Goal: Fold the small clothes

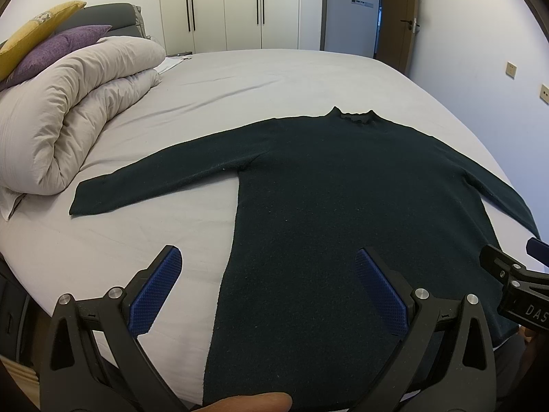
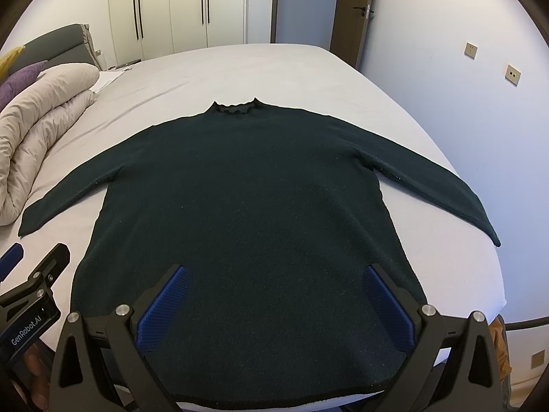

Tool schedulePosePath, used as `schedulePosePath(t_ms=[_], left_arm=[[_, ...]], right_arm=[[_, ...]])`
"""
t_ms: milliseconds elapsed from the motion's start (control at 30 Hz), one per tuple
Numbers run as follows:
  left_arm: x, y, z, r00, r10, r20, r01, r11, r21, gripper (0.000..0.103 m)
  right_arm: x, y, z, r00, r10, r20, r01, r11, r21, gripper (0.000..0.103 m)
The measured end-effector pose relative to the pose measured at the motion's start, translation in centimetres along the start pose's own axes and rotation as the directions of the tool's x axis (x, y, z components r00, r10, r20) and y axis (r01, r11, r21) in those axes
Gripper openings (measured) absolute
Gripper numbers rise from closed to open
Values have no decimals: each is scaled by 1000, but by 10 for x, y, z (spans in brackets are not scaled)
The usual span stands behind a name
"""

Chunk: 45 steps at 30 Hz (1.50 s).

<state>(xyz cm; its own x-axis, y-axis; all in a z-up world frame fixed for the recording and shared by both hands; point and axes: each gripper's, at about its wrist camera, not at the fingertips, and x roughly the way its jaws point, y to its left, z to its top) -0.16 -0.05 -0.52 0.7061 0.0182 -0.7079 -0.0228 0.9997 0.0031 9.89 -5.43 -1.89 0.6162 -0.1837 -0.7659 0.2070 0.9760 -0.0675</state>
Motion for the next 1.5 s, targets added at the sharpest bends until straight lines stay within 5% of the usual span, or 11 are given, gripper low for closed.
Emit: schedulePosePath(t_ms=[1500], left_arm=[[8,11,-7,1000,-10,-10,9,1000,-18,103]], right_arm=[[3,6,-2,1000,-5,-4,5,1000,-15,103]])
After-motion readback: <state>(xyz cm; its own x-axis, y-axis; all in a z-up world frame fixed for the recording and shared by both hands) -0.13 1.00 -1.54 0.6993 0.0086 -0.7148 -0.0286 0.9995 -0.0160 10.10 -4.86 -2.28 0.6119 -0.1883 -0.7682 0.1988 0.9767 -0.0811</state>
